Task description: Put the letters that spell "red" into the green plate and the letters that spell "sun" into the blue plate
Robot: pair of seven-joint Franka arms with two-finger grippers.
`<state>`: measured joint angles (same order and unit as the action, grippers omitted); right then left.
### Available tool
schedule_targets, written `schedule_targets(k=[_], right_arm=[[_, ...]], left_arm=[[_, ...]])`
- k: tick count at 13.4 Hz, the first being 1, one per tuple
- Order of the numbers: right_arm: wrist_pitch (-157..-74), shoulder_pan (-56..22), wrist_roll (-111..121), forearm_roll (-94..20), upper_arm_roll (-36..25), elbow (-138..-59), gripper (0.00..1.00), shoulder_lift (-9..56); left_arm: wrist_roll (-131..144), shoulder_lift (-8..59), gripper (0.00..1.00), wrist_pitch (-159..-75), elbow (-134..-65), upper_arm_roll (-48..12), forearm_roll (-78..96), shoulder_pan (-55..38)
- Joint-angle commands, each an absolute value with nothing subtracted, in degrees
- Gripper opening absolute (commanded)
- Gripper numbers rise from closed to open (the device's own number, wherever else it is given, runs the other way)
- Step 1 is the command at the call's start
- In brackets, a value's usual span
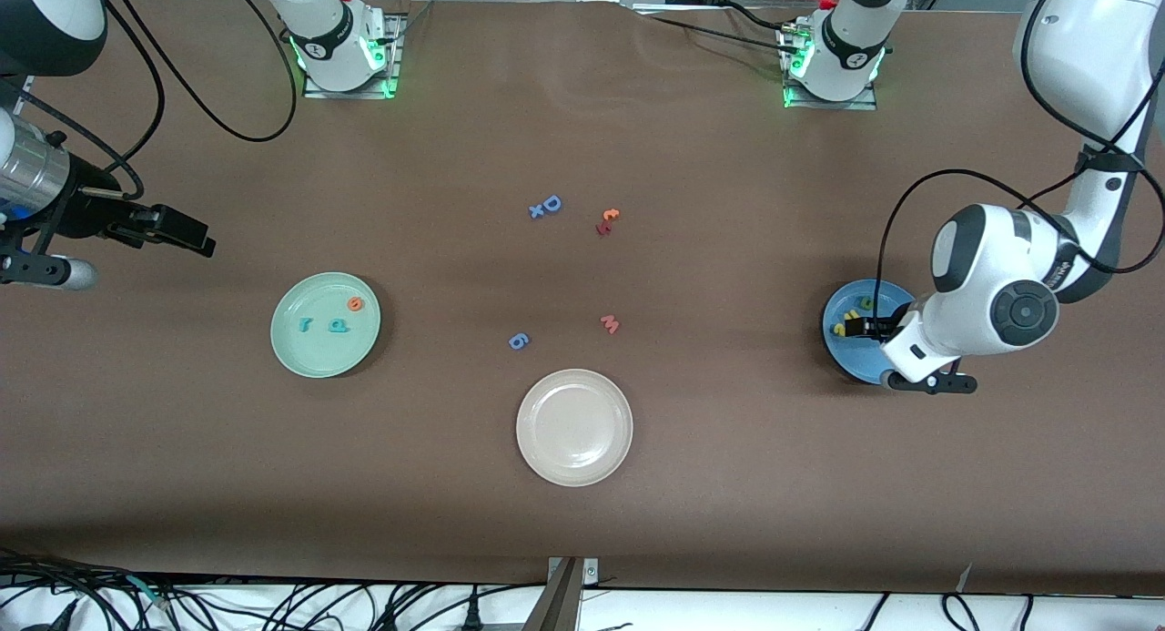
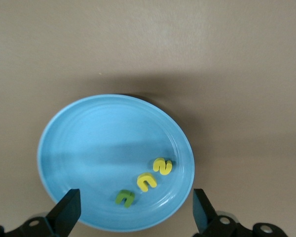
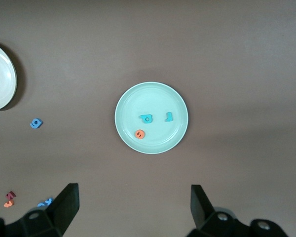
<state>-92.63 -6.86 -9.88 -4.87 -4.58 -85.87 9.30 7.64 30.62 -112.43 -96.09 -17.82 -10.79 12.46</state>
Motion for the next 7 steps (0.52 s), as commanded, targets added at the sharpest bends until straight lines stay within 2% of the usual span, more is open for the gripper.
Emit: schedule_targets(k=[1, 4, 7], right_arm=[[-92.29, -6.68, -9.32, -4.22, -4.48, -86.4, 1.0, 8.7], [-92.29, -6.68, -9.32, -4.22, -4.48, -86.4, 1.0, 8.7], [-92.29, -6.68, -9.32, -4.22, -4.57, -86.22, 1.0, 8.7]], left_arm=[[7.82, 30.15, 1.0, -104.0, -88.88, -18.46, -12.74, 10.91], [4.77, 30.06, 1.0, -99.24, -84.13, -18.54, -13.53, 10.63], [-0.52, 30.06, 1.0, -98.17, -81.65, -18.2, -14.94, 10.9]])
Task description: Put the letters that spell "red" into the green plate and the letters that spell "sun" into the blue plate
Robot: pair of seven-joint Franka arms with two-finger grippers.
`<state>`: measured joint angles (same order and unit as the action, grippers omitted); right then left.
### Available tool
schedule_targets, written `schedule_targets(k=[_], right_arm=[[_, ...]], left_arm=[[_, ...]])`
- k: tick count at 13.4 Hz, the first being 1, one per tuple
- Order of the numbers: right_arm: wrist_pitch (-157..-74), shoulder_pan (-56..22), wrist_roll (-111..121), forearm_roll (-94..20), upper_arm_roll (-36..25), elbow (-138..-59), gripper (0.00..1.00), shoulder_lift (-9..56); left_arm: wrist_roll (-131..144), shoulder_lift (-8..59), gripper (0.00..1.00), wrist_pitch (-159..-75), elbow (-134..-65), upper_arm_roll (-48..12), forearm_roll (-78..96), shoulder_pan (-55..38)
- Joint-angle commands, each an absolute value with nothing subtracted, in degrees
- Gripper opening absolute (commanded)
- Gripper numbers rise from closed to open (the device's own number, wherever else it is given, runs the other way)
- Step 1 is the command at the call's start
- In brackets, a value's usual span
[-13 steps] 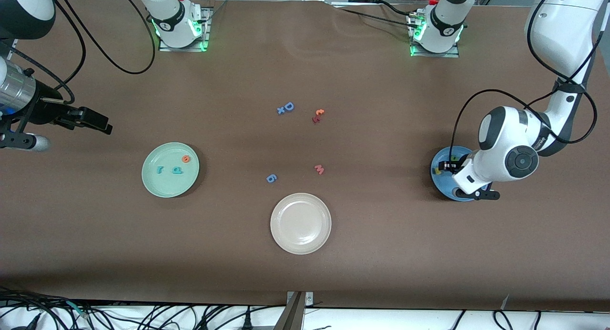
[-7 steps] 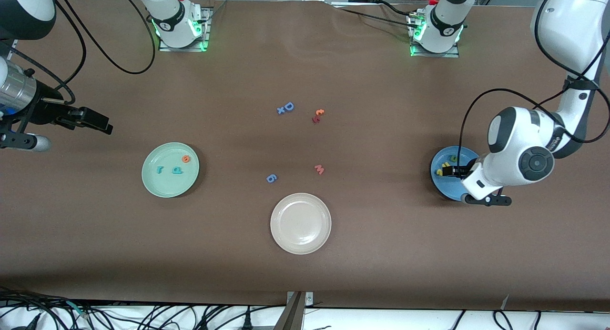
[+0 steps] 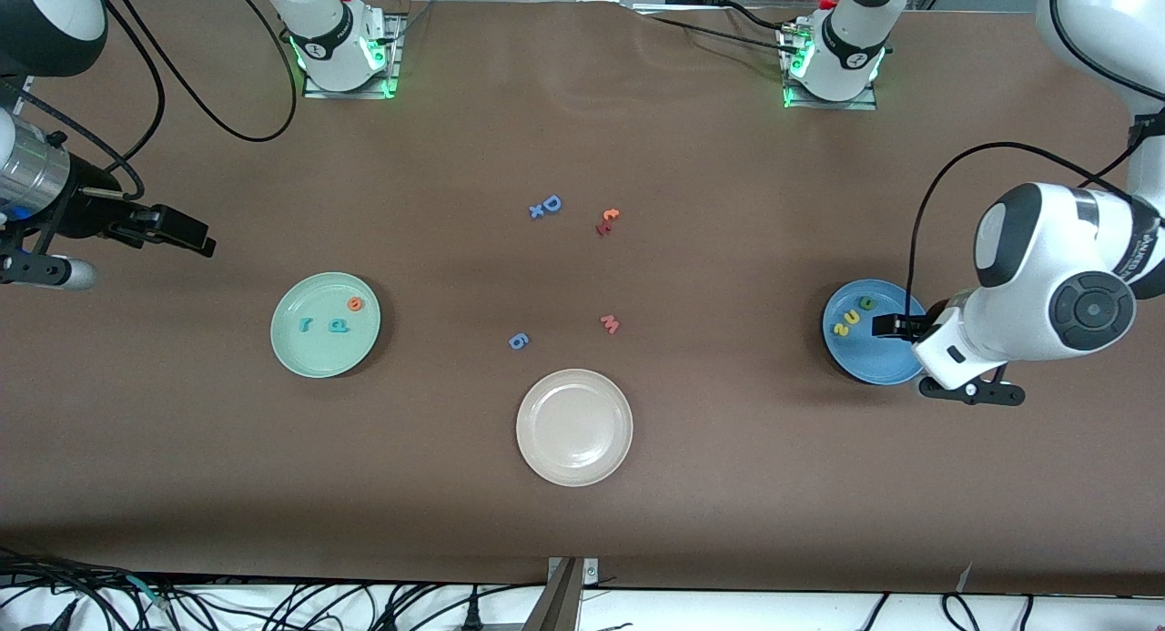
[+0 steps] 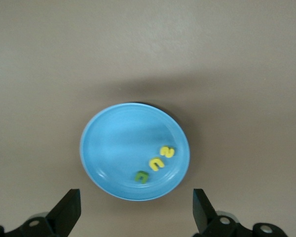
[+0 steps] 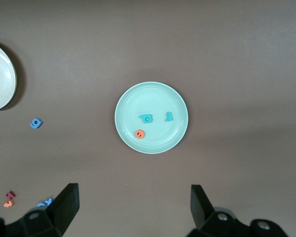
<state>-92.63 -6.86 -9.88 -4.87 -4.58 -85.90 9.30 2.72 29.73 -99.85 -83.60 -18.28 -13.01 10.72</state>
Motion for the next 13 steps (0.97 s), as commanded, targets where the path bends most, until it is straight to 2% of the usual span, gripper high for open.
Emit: schedule_targets(k=[1, 4, 8, 13], right_arm=[[-92.29, -6.68, -9.23, -4.22, -4.57, -86.13, 1.0, 8.7], [-92.64, -6.59, -9.23, -4.31, -4.57, -85.52, 1.0, 8.7], [-92.37, -6.59, -9.67, -4.04, -4.57, -85.34, 1.0, 8.7], [-92.2, -6.59, -9.58, -1.85, -4.57, -85.34, 1.0, 8.53]], left_arm=[[-2.44, 29.97, 1.0, -98.17, -81.48, -17.76, -14.33, 10.81], [-6.15, 25.86, 1.0, -97.91, -81.03, -16.36, -12.84, 9.94], [-4.93, 16.37, 1.0, -97.91, -85.5, -14.5, -5.72, 9.05], [1.31, 8.89, 1.0, -98.26, -90.34, -14.59, -3.96, 6.68]])
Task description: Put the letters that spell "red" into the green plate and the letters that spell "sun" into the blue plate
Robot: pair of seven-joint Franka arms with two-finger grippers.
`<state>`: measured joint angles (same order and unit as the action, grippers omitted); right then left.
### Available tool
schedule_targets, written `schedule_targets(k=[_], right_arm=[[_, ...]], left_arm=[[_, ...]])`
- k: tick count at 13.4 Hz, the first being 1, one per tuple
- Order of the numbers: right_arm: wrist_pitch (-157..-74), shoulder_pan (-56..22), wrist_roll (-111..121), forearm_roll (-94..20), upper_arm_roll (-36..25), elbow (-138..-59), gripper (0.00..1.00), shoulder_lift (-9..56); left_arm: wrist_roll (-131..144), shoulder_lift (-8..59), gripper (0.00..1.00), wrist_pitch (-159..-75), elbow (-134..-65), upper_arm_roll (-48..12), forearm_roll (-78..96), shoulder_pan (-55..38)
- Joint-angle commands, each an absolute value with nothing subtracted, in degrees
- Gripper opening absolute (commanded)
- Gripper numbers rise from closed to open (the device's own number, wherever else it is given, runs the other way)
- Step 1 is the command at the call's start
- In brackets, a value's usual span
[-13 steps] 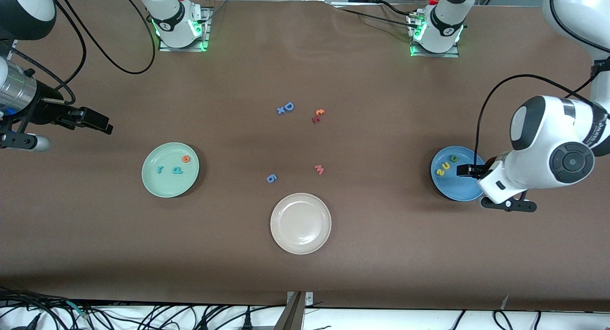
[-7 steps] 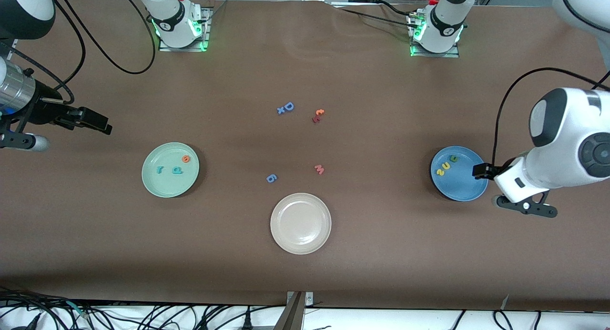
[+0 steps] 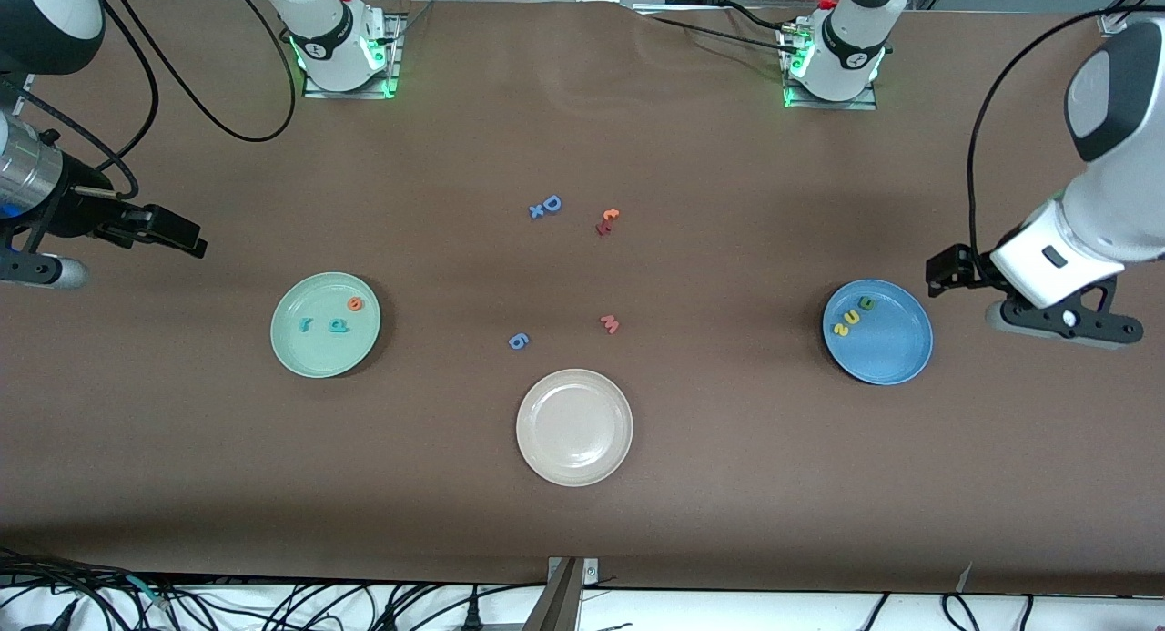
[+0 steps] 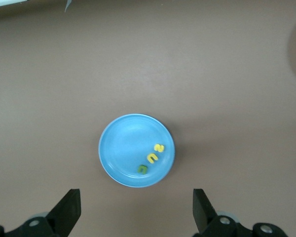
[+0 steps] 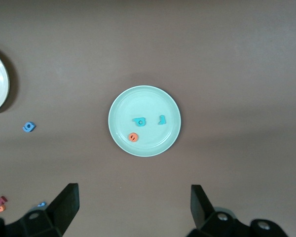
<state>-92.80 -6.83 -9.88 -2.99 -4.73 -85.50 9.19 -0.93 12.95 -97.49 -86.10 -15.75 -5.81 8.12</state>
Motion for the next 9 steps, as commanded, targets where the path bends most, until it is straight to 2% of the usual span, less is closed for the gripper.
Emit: schedule_targets(k=[1, 2, 5, 9], right_arm=[[-92.2, -6.59, -9.49, -1.76, -4.57, -85.34, 1.0, 8.53], [-92.2, -6.59, -9.41, -1.76, -4.57, -85.34, 1.0, 8.53], [-92.2, -6.59, -9.4, -1.85, -4.66, -85.34, 1.0, 8.53], [-92.2, -6.5, -9.05, -1.85, -4.66, -85.34, 1.0, 8.53]], left_arm=[[1.49, 7.83, 1.0, -99.22, -91.4, -14.5, -3.35, 6.68], [1.41, 6.95, 1.0, -100.53, -92.71, -14.33, -2.12, 7.2], [0.97, 7.56, 1.0, -98.89, -90.63, -14.15, -1.49, 10.01], [0.88, 9.14, 1.0, -97.74, -88.68, -13.11, -1.58, 8.54]])
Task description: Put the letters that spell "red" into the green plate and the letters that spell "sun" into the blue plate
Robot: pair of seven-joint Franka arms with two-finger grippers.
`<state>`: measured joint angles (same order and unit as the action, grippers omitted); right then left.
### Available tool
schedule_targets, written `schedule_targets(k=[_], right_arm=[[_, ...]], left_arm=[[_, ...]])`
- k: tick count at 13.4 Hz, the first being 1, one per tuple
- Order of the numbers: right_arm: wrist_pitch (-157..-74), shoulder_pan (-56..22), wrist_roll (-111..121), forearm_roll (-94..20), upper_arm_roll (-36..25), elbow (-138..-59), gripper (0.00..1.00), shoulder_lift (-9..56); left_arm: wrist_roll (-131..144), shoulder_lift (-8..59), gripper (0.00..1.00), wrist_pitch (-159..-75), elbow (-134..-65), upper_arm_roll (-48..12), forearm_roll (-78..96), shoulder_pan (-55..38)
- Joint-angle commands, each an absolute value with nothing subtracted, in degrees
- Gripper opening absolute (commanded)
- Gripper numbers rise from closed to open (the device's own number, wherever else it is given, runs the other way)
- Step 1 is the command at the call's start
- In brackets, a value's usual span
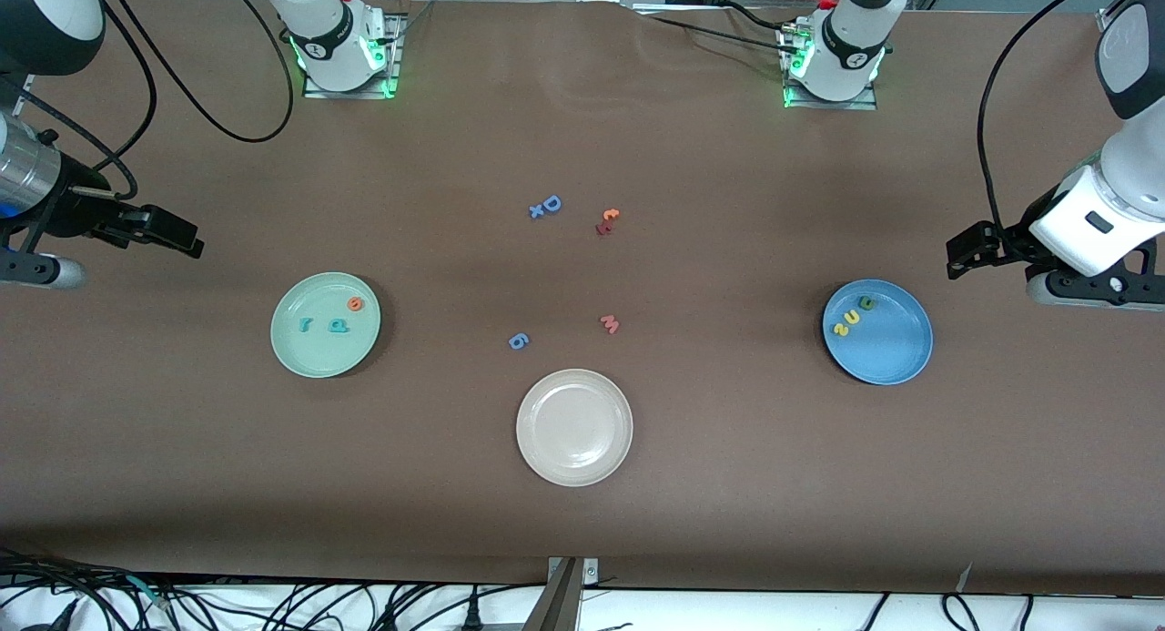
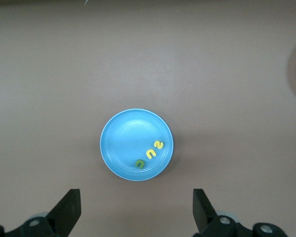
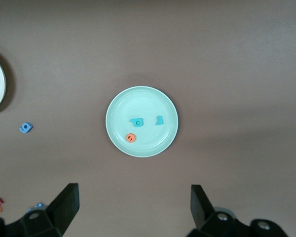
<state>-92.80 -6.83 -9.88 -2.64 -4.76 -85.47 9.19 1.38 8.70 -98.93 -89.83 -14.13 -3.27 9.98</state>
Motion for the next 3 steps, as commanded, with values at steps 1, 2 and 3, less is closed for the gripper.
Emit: schedule_targets(k=[1, 2, 3], right_arm=[[-92.2, -6.5, -9.14, -1.85, -4.66, -85.34, 1.0, 8.53], [-92.2, -6.5, -9.23, -1.85, -4.66, -85.34, 1.0, 8.61], [-92.2, -6.59, -9.23, -1.85, -4.66, -85.34, 1.0, 8.53]], left_arm=[[0.88, 9.14, 1.0, -97.73, -88.68, -7.88, -1.58, 3.22], [0.88, 8.88, 1.0, -97.73, -88.68, 1.14, -0.62, -3.88], [0.36, 8.88, 1.0, -97.65, -88.68, 2.97, 1.3, -5.17]])
